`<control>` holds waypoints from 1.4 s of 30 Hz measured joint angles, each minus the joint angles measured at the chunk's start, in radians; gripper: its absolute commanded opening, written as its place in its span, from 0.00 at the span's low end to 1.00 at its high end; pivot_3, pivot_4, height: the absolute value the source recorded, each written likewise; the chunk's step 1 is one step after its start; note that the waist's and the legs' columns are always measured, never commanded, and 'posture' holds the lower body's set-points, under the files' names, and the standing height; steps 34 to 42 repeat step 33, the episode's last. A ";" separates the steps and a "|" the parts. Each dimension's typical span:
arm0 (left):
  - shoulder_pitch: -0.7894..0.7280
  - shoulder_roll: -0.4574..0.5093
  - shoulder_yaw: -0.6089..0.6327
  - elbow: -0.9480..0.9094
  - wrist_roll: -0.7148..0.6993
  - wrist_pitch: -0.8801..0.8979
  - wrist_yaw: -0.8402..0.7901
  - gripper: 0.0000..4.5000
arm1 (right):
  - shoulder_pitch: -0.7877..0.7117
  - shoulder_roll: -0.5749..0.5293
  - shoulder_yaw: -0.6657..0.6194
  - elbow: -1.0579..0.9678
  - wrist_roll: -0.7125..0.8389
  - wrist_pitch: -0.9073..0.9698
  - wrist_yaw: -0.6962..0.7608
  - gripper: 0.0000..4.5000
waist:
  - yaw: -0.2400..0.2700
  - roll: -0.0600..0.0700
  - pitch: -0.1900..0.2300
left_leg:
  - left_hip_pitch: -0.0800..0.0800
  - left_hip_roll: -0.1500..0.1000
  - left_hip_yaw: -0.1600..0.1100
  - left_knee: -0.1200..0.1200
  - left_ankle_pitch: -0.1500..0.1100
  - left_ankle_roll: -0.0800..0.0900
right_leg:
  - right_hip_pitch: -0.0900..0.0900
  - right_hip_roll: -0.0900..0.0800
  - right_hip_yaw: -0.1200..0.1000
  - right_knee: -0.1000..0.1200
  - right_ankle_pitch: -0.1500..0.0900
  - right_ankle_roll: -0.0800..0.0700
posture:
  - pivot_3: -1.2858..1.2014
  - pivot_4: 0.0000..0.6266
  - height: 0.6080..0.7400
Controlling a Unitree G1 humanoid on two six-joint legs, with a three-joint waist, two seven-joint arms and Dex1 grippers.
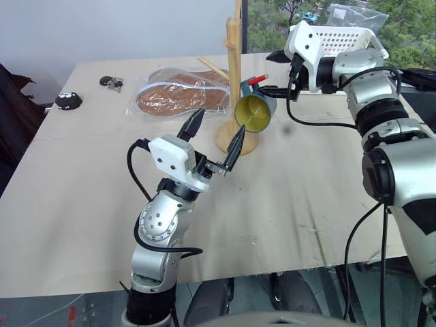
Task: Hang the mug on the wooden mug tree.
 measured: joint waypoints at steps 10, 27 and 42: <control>0.107 0.134 0.067 -0.026 -0.120 0.097 -0.084 1.00 | 0.262 -0.147 -0.122 -0.241 0.163 0.081 0.172 0.98 | 0.004 -0.001 0.000 | -0.001 0.000 -0.001 0.000 0.000 0.000 | 0.001 -0.001 -0.001 -0.002 0.000 0.000 | 0.52 0.24 1.00; 0.443 0.307 0.121 0.053 -0.114 0.182 -0.198 1.00 | 1.616 0.016 -0.241 -1.613 0.451 0.548 -0.286 0.98 | 0.003 0.002 -0.003 | 0.017 0.001 0.003 0.000 -0.004 0.006 | 0.016 0.001 0.003 0.000 -0.005 -0.001 | 0.52 0.24 1.00; 0.469 0.320 0.118 0.079 -0.092 0.153 -0.230 1.00 | 1.671 0.001 -0.233 -1.574 0.433 0.487 -0.305 0.98 | 0.004 0.001 -0.003 | 0.017 0.002 0.003 0.000 -0.004 0.006 | 0.016 0.001 0.002 0.000 -0.002 -0.001 | 0.52 0.24 1.00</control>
